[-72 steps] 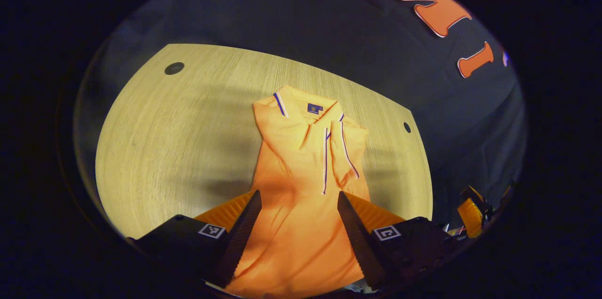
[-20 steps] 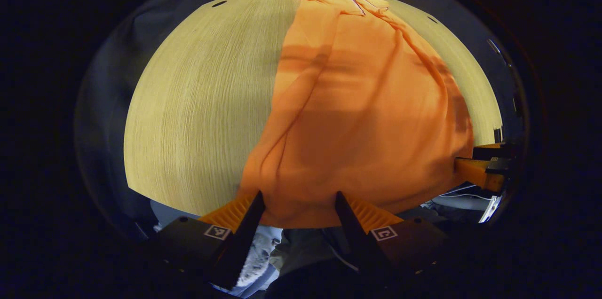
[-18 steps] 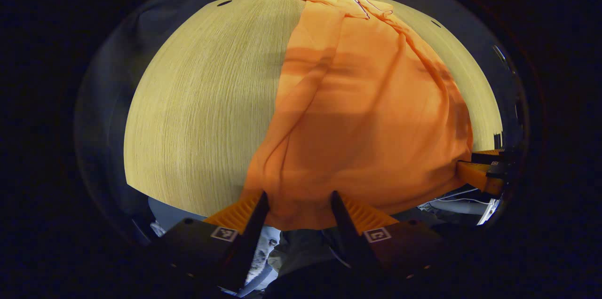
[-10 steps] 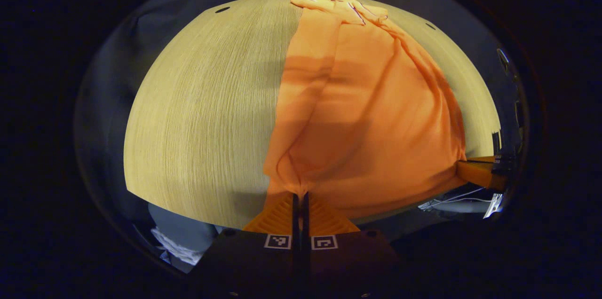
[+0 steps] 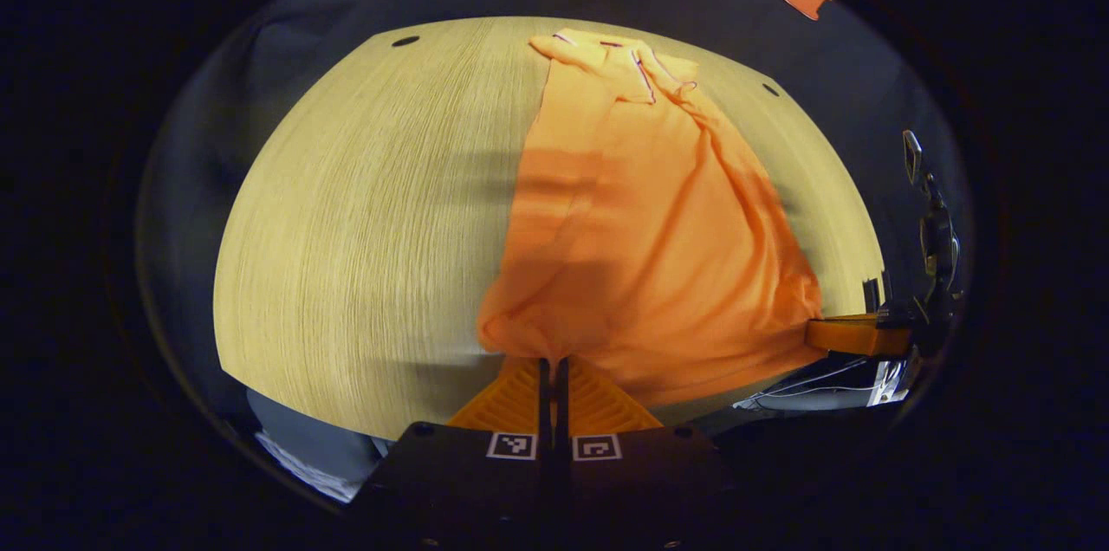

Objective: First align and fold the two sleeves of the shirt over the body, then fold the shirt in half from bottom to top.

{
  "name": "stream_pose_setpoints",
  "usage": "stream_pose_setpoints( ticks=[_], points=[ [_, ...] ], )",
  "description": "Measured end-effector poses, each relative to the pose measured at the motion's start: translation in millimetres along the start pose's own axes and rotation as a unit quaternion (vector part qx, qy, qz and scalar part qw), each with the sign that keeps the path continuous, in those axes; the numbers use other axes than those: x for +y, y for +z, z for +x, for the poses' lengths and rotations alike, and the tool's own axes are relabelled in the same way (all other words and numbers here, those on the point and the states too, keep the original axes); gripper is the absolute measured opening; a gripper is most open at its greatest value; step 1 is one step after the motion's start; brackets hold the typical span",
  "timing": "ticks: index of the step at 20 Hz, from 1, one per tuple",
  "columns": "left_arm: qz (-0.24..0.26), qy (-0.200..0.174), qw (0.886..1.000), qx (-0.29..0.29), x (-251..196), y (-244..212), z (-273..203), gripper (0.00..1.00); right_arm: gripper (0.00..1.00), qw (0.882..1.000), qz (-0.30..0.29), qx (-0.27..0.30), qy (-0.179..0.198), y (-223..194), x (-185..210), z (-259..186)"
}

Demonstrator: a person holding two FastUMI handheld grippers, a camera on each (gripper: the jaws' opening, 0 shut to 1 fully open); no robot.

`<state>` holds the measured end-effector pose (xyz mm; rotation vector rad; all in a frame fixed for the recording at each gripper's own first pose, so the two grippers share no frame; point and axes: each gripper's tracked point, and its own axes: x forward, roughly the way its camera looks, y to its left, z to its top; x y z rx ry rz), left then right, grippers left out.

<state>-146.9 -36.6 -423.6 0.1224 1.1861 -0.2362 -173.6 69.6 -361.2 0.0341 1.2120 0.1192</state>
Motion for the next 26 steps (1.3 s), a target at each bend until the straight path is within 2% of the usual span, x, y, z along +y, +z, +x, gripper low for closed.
stream_pose_setpoints(
  ticks=[7,15,21,26],
  points=[
    [0.011,-0.023,0.996,-0.087,-5.2,97.1,-27.0,0.01,0.00,0.994,0.000,-0.111,0.006,114.6,2.7,-46.6],
    [-0.003,-0.031,0.984,-0.177,-9.1,219.4,-27.8,0.01,0.00,0.983,-0.011,-0.186,0.002,230.0,1.1,-69.9],
    [-0.006,-0.013,0.979,-0.203,-1.9,297.3,-0.7,0.01,0.00,0.979,-0.020,-0.204,-0.006,310.1,5.9,-50.5],
    [-0.019,-0.005,0.978,-0.207,13.5,364.6,36.8,0.00,0.00,0.979,-0.005,-0.203,0.004,372.4,0.2,-20.6]
  ],
)
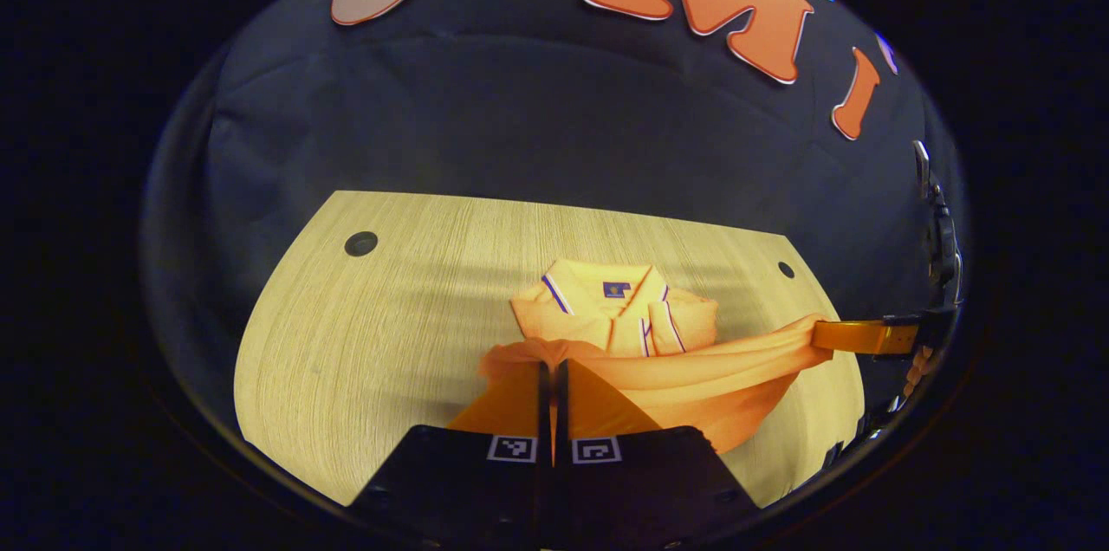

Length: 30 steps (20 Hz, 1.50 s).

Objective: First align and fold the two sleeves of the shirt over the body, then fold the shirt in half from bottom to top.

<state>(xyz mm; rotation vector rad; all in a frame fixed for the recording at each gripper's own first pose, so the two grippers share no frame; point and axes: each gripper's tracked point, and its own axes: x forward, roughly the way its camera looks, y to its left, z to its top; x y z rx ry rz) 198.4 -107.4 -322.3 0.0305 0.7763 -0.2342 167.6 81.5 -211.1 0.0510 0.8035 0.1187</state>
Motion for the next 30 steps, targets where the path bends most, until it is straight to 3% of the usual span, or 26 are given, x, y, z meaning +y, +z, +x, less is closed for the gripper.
stream_pose_setpoints(
  ticks=[4,12,13,16,18,19,21,27,30],
  points=[
    [0.012,0.002,1.000,0.011,8.3,21.4,53.8,0.00,0.00,1.000,0.002,0.005,-0.012,21.2,-7.6,51.9],
    [0.031,0.009,0.998,0.052,20.8,-1.6,122.1,0.01,0.02,0.999,0.023,0.017,-0.045,24.2,-32.3,127.7],
    [0.034,0.018,0.998,0.056,26.8,-1.6,129.1,0.05,0.05,0.999,0.019,0.010,-0.046,26.9,-34.2,133.5],
    [0.037,0.027,0.998,0.045,35.7,2.9,135.1,0.59,0.14,0.999,0.015,0.009,-0.035,25.0,-32.6,135.9],
    [0.046,0.045,0.998,0.027,41.8,13.4,131.6,0.89,0.65,0.999,0.011,-0.002,-0.038,31.2,-34.2,129.2],
    [0.048,0.052,0.997,0.001,43.4,28.9,125.2,0.94,0.90,0.999,0.004,-0.016,-0.043,37.5,-36.2,124.4],
    [0.059,0.062,0.995,-0.055,44.0,58.8,110.6,0.98,0.98,0.998,-0.006,-0.047,-0.040,52.7,-33.3,110.8],
    [0.122,0.055,0.979,-0.154,13.2,122.9,55.0,0.98,0.98,0.989,-0.043,-0.136,-0.033,91.7,-24.0,47.3],
    [0.123,0.035,0.972,-0.198,-15.8,145.4,13.5,0.98,0.99,0.984,-0.054,-0.171,-0.019,102.8,-11.3,4.6]
  ],
)
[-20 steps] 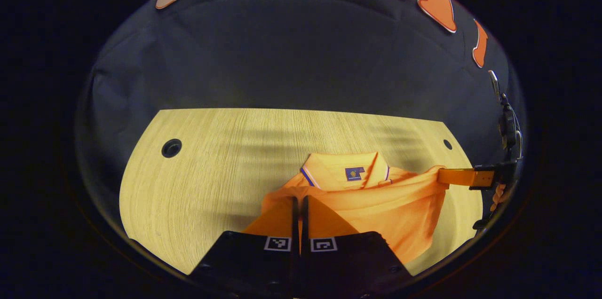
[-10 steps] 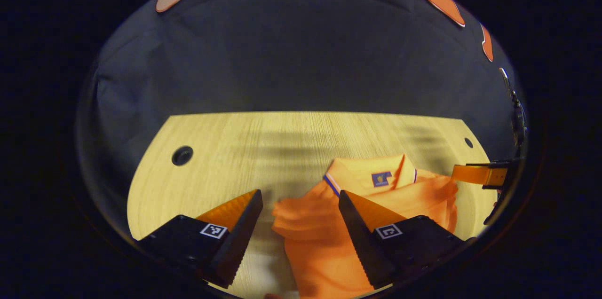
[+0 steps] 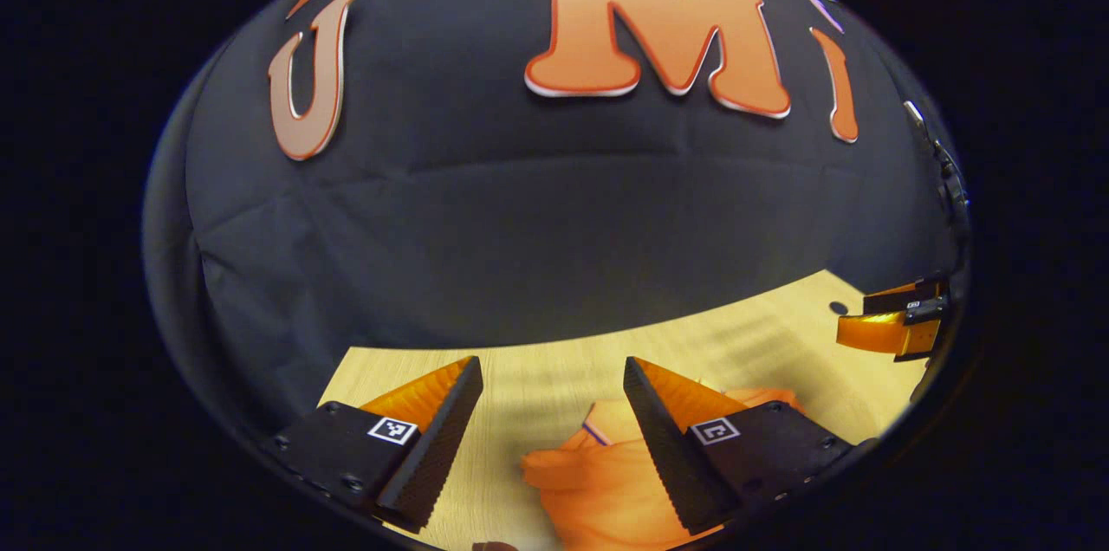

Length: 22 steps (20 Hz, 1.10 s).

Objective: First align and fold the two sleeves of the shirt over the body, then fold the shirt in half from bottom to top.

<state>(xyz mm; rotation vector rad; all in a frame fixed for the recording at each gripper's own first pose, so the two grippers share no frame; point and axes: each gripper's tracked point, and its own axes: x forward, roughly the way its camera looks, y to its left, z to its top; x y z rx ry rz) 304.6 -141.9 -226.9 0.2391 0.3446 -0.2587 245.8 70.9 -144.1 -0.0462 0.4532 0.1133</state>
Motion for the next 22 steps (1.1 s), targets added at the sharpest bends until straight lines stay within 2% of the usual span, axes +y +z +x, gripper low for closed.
stream_pose_setpoints(
  ticks=[4,6,9,12,16,19,22],
  points=[
    [-0.028,-0.011,0.997,-0.073,-16.6,51.7,-48.9,0.97,0.99,0.998,-0.015,-0.063,0.003,33.6,6.5,-50.7],
    [-0.023,-0.012,0.996,-0.088,-21.2,67.0,-77.0,0.97,0.99,0.996,-0.019,-0.085,0.013,43.6,12.2,-84.5],
    [-0.053,-0.018,0.993,-0.102,-30.5,81.6,-118.6,0.97,0.98,0.991,-0.026,-0.132,0.020,62.5,12.2,-128.9],
    [-0.058,0.014,0.990,-0.125,-23.2,86.2,-157.7,0.97,0.98,0.984,-0.025,-0.173,0.037,74.1,19.4,-172.5],
    [-0.074,0.036,0.986,-0.144,-18.4,83.2,-207.3,0.98,0.98,0.973,-0.044,-0.220,0.059,85.6,31.7,-223.9],
    [-0.072,0.043,0.985,-0.150,-14.7,88.5,-238.1,0.98,0.98,0.968,-0.065,-0.231,0.079,88.0,42.6,-241.2],
    [-0.079,0.043,0.982,-0.167,-12.9,100.5,-266.5,0.98,0.98,0.964,-0.056,-0.241,0.096,96.6,55.0,-257.9]
  ],
)
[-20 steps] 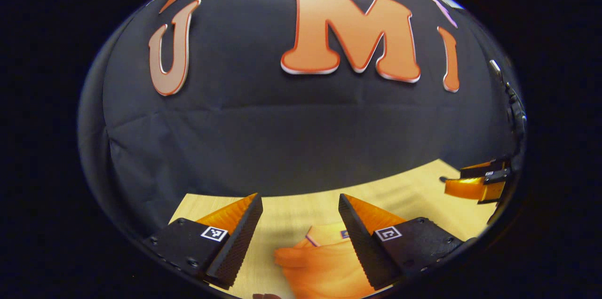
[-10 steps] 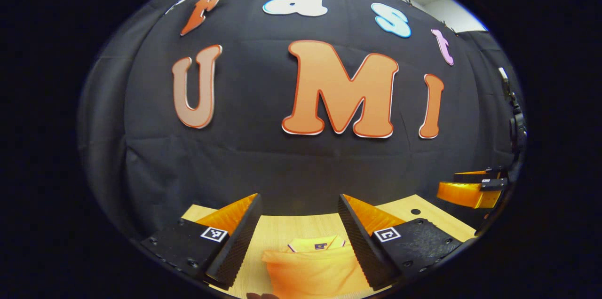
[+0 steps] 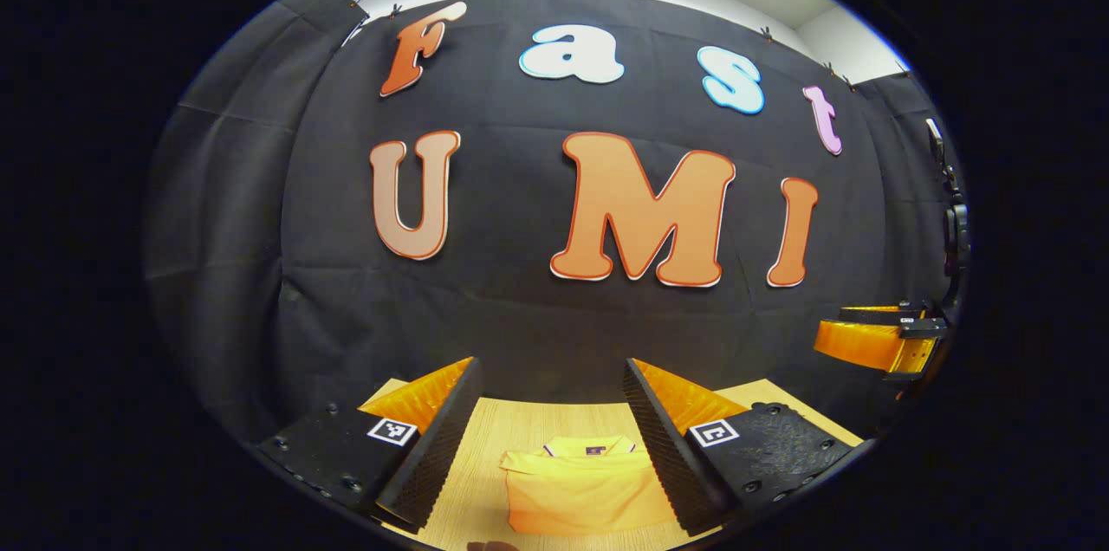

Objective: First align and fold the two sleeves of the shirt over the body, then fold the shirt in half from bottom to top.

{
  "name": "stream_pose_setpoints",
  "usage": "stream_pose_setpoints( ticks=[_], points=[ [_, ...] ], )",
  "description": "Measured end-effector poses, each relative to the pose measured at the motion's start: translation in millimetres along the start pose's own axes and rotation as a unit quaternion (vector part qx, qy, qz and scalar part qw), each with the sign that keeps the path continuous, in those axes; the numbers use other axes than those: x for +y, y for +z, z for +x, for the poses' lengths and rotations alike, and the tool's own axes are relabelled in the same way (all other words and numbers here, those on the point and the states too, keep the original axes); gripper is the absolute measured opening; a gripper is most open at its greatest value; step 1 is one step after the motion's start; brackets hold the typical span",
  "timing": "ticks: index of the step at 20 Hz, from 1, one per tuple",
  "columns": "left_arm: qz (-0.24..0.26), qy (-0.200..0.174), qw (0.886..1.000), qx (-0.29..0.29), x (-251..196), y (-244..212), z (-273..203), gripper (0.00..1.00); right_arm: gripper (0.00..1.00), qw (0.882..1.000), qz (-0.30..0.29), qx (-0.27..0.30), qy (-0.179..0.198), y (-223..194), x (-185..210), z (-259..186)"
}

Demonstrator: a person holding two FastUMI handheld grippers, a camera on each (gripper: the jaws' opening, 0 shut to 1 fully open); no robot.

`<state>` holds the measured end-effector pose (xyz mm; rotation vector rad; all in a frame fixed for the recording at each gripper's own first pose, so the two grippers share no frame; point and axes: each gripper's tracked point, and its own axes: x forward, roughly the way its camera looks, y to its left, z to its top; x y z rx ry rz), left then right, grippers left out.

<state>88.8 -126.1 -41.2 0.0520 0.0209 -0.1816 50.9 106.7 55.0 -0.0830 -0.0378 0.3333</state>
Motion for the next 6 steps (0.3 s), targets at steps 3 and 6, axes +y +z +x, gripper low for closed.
stream_pose_setpoints(
  ticks=[3,6],
  points=[
    [0.002,-0.001,1.000,-0.008,3.0,16.8,-16.1,0.98,0.98,1.000,0.014,-0.004,-0.005,4.2,9.4,-7.5],
    [-0.001,-0.013,1.000,-0.008,1.1,24.9,-29.0,0.98,0.98,1.000,0.021,-0.003,-0.002,7.5,23.0,-18.2]
  ],
)
